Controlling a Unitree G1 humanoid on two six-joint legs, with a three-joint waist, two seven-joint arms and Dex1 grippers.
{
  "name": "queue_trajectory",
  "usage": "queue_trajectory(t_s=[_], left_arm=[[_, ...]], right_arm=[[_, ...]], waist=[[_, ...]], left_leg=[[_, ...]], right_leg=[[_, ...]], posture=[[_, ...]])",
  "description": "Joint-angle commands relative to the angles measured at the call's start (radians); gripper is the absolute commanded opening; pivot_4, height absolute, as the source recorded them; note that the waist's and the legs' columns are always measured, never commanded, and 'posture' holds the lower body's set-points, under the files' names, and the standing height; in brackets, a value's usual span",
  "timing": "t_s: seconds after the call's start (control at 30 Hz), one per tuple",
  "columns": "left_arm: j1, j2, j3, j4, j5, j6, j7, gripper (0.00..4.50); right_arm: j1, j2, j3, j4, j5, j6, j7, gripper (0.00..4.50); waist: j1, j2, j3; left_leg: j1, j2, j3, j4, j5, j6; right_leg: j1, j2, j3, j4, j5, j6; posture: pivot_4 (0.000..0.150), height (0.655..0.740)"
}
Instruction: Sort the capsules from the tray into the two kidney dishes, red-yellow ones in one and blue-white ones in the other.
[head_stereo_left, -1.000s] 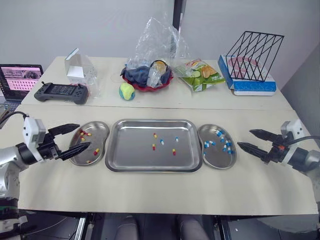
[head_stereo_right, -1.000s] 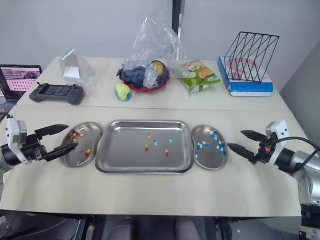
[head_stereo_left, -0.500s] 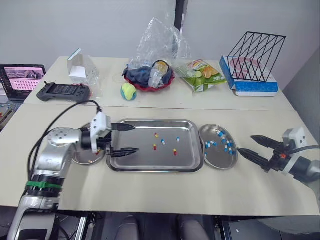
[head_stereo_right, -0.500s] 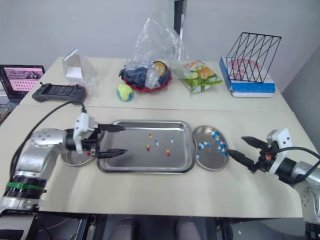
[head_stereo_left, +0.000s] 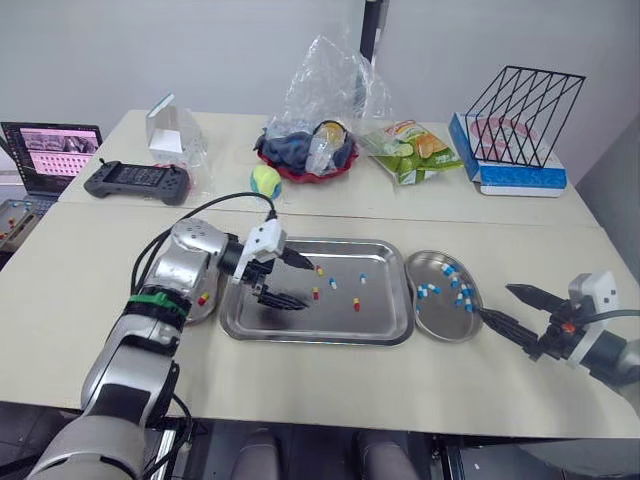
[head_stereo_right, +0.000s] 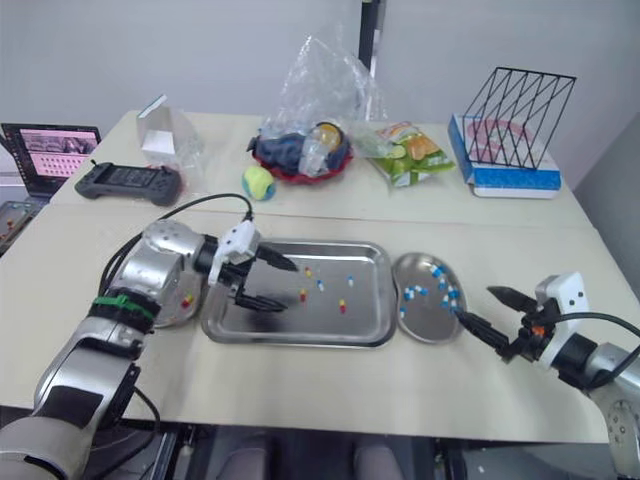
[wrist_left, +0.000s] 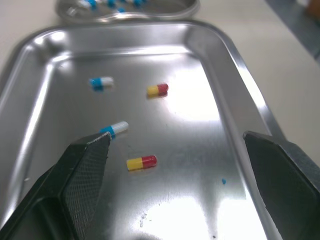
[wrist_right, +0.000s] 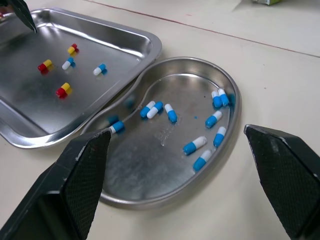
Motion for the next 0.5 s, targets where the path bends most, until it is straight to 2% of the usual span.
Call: queue_trajectory(t_s=[0.03,0.2,0.3,0.5], left_arm=[[-0.082,-0.039,-0.017,0.124,0.053,-0.110,-0.011,4.50],[-0.149,-0.099,-0.028,0.265,0.105,-0.180,-0.011,4.50],[-0.170,-0.114,-0.019,0.316,0.141,-0.216,-0.011,3.69],[-0.195,-0.128,-0.019,0.363,0.184,-0.204,-0.011,1.72]], right_arm=[[0.022,0.010,-0.053,-0.062,0.033,0.003,-0.024,4.47],[0.066,0.026,-0.072,-0.098,0.038,0.003,-0.045,4.47],[0.075,0.026,-0.077,-0.107,0.043,0.004,-0.054,4.50],[0.086,0.016,-0.077,-0.104,0.018,-0.012,-0.070,4.50]], waist=[[-0.001,0.000,0.000],[-0.004,0.000,0.000],[-0.004,0.000,0.000],[-0.002,0.000,0.000]], left_leg=[[0.000,0.000,0.000,0.000,0.000,0.000],[-0.001,0.000,-0.002,0.000,0.000,0.000],[-0.002,0.000,-0.002,0.000,0.000,0.000],[-0.003,-0.001,-0.003,0.001,0.000,0.000]], right_leg=[[0.000,0.000,0.000,0.000,0.000,0.000],[0.000,0.000,0.000,0.000,0.000,0.000],[0.000,0.000,0.000,0.000,0.000,0.000],[0.000,0.000,-0.001,0.000,0.000,0.001]], posture=[[0.150,0.7174],[0.150,0.7174],[0.150,0.7174],[0.150,0.7174]])
